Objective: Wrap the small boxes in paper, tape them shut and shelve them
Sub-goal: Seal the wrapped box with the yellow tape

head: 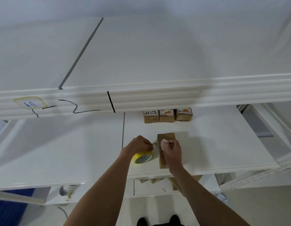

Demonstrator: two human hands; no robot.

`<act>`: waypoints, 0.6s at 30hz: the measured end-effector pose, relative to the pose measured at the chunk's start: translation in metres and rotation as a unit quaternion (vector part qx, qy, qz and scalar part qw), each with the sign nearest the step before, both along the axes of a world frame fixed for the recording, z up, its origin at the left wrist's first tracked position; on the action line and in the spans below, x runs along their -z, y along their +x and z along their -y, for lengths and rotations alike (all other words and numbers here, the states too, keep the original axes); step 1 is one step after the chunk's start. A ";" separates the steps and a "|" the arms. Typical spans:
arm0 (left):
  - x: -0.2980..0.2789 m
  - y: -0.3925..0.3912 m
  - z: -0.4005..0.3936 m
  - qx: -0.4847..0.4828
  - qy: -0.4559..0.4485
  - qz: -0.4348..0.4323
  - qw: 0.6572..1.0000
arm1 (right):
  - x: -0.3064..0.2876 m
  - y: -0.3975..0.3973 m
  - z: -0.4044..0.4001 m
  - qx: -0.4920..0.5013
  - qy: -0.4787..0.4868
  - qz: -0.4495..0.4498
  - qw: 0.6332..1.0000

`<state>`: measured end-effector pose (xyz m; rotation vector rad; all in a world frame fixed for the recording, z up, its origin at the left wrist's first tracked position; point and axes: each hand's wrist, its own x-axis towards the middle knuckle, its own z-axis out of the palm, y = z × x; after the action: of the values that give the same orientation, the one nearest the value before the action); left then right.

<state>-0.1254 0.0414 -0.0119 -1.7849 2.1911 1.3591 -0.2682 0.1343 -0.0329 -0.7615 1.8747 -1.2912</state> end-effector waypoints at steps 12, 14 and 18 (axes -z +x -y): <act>0.002 0.029 -0.011 -0.136 0.045 -0.127 0.982 | -0.010 -0.017 0.010 0.078 0.016 0.090 0.993; 0.000 0.032 -0.016 -0.155 0.047 -0.151 0.975 | -0.018 -0.034 0.008 0.114 0.018 0.027 0.993; -0.001 0.037 -0.024 -0.205 0.074 -0.228 0.949 | -0.009 -0.073 -0.001 0.030 0.115 -0.166 0.979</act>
<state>-0.0880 0.0652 -0.0110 -2.1193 1.8686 2.1503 -0.3409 0.1354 -0.0234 -0.8407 2.2808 -1.0024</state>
